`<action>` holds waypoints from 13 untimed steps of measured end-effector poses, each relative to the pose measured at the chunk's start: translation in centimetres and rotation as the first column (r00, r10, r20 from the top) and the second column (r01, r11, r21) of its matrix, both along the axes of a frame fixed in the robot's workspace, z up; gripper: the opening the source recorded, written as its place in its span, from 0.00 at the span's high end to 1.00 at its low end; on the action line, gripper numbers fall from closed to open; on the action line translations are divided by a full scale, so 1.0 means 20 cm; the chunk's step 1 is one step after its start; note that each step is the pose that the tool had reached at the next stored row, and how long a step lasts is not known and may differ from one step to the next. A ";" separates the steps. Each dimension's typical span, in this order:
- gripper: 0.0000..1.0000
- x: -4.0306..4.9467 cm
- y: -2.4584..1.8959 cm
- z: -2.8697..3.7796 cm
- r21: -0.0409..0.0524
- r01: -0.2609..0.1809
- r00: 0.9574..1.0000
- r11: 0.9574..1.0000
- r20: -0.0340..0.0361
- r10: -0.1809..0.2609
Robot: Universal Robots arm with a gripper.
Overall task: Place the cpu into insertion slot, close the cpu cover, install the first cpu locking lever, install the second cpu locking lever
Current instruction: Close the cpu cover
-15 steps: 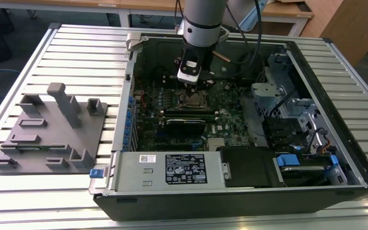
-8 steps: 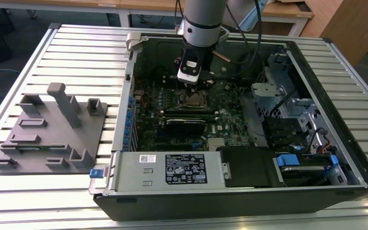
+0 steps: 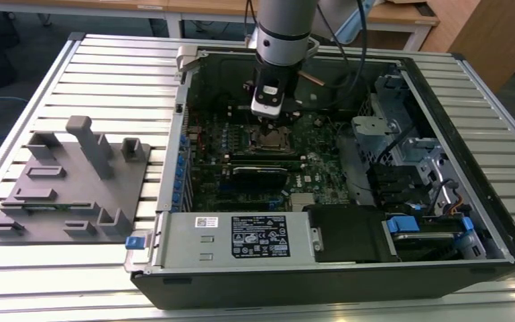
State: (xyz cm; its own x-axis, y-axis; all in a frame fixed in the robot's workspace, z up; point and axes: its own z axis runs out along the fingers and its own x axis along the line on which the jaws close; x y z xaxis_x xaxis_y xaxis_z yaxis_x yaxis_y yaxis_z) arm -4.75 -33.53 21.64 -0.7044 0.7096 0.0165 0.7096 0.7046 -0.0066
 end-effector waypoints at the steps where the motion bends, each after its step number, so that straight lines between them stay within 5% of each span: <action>1: 0.90 0.000 0.000 0.000 0.000 -0.016 1.000 1.000 0.000 0.016; 7: 0.90 0.000 0.000 -0.002 0.000 -0.127 0.992 0.992 0.000 0.127; 13: 0.90 0.000 0.000 -0.004 0.000 -0.235 0.972 0.972 0.000 0.235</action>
State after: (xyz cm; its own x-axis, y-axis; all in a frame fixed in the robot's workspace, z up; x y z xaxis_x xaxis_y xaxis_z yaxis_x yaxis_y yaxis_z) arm -4.75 -33.53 21.56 -0.8512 0.5245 0.0164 0.5245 0.8514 -0.0064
